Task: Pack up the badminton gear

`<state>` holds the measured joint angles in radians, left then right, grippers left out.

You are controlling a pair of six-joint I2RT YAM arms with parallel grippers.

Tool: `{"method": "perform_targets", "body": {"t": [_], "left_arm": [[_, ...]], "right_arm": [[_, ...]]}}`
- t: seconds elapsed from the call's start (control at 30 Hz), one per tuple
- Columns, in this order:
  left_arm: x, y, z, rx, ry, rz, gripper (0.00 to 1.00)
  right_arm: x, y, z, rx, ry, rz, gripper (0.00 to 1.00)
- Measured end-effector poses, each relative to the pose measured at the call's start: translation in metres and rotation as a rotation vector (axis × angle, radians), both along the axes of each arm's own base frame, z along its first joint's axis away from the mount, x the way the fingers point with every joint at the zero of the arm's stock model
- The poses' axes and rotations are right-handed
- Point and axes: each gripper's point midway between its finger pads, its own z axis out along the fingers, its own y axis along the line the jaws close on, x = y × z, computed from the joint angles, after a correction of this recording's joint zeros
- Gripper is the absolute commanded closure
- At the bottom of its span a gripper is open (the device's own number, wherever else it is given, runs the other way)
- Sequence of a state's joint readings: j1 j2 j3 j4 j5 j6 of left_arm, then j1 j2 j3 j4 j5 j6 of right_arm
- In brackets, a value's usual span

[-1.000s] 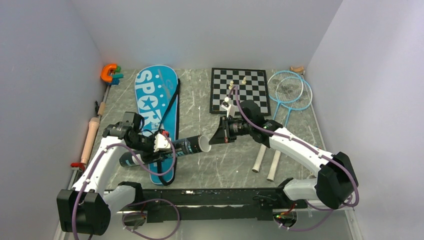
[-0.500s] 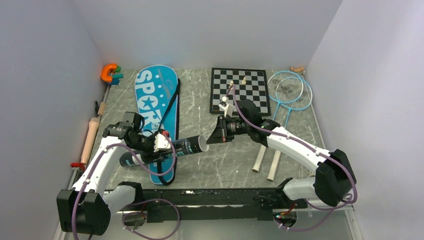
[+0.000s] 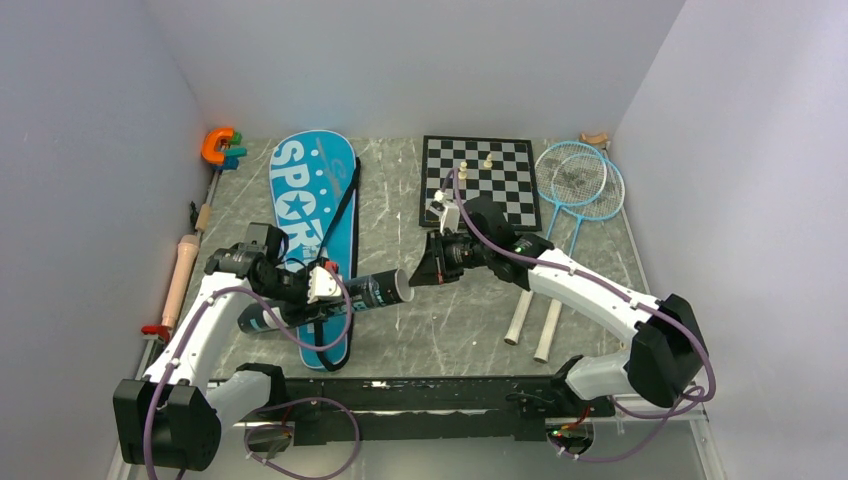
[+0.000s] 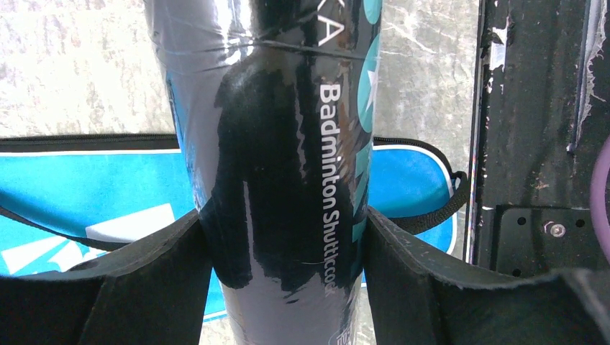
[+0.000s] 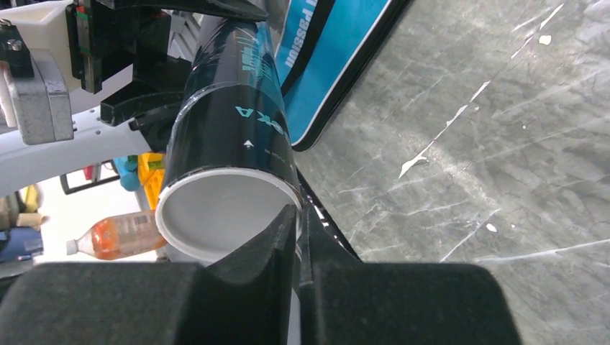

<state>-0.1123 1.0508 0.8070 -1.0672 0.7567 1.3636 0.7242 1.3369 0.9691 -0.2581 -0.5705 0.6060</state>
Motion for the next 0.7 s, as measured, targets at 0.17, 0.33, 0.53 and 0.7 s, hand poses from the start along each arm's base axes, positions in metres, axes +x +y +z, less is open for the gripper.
{"method": "perform_targets", "body": {"t": [0.17,0.33,0.53,0.7], "left_arm": [[0.000,0.002,-0.001,0.012,-0.001,0.003,1.00],[0.001,0.003,-0.002,0.018,-0.002,0.005,1.00],[0.000,0.004,-0.002,0.020,0.012,0.021,1.00],[-0.001,-0.001,0.002,-0.007,0.025,0.027,1.00]], "right_arm": [[0.003,0.003,0.002,-0.014,-0.034,-0.008,0.53],[0.007,0.001,0.001,-0.042,-0.064,-0.028,0.46],[0.010,0.000,0.000,-0.096,-0.110,-0.055,0.53],[0.011,-0.004,0.008,-0.124,-0.167,-0.089,0.66]]}}
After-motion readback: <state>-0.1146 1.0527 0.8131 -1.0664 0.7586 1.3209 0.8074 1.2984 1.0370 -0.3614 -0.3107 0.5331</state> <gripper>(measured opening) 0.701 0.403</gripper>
